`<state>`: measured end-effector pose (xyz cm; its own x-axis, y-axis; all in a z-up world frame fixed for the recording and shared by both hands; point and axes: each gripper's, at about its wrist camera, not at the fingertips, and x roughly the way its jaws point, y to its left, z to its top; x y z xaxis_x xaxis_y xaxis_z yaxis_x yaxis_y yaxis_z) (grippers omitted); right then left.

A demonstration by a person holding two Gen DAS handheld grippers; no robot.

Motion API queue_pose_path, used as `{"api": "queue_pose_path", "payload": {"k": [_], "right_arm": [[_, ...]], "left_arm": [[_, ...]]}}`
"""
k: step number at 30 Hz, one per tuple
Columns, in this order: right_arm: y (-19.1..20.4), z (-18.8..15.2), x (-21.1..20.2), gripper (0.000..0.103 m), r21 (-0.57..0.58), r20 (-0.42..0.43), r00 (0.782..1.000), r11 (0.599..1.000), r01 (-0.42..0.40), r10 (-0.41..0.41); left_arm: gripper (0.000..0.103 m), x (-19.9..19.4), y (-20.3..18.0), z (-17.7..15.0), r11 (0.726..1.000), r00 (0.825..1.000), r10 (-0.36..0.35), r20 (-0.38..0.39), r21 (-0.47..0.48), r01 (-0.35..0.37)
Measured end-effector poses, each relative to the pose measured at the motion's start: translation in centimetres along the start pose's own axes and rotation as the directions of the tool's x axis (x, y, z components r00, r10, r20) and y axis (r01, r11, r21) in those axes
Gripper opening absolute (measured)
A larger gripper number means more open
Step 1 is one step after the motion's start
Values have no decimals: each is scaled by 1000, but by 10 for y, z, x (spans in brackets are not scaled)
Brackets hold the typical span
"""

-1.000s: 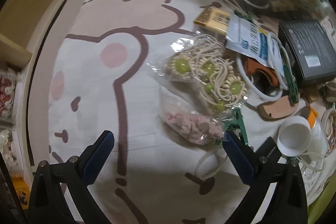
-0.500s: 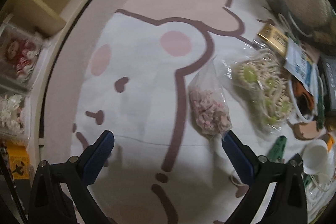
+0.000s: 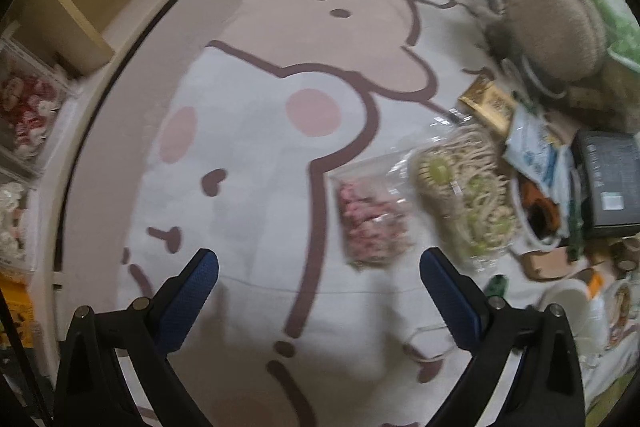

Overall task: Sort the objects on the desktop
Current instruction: 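Close the left gripper on the bag of pink candies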

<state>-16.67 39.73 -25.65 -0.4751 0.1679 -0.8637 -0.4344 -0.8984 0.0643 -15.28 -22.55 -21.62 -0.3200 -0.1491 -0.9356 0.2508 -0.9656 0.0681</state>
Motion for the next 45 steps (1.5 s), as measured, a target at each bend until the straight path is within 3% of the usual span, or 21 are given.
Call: {"api": "queue_pose_path", "payload": {"k": [7,12,14,19,22,25,31,34,37,41,45], "right_arm": [[-4,-5,-3,103,-35,-25,1000,999,-7,6],[-9,-9,-7,103,-70,-61,998,998,-3,-1],[-12,-10,-9,103,-75,-84,996,997,2,-8],[-17,-6,-15,103,-76,-159,986,997,29,-41],[-21,-2,-23,103,-55,-130,990,998,42,-49],[-28,4,-36,103,20,-70,997,999,-33,35],[-38,13,-45,103,170,-15,996,982,-83,87],[-37,11,-34,103,222,-100,987,969,-104,129],[-36,8,-29,103,221,-154,981,972,-79,115],[-56,5,-43,103,288,-144,985,956,-50,95],[-75,-3,-63,103,381,-97,979,915,-132,181]], "left_arm": [[95,3,-11,6,997,998,-69,-15,-38,68],[82,12,-5,8,986,992,-121,-34,-121,116],[72,15,-3,10,980,989,-140,-40,-147,132],[72,20,0,12,963,981,-188,-44,-205,175],[66,22,-1,13,951,976,-215,-36,-235,200],[58,25,-6,13,948,973,-227,-47,-238,210],[48,29,-5,10,942,969,-236,-71,-262,210],[46,29,-2,9,938,968,-243,-68,-270,217],[44,29,-3,9,946,971,-227,-73,-253,202],[41,29,-6,9,958,978,-193,-81,-230,170],[37,28,-10,11,977,990,-111,-85,-194,93]]}}
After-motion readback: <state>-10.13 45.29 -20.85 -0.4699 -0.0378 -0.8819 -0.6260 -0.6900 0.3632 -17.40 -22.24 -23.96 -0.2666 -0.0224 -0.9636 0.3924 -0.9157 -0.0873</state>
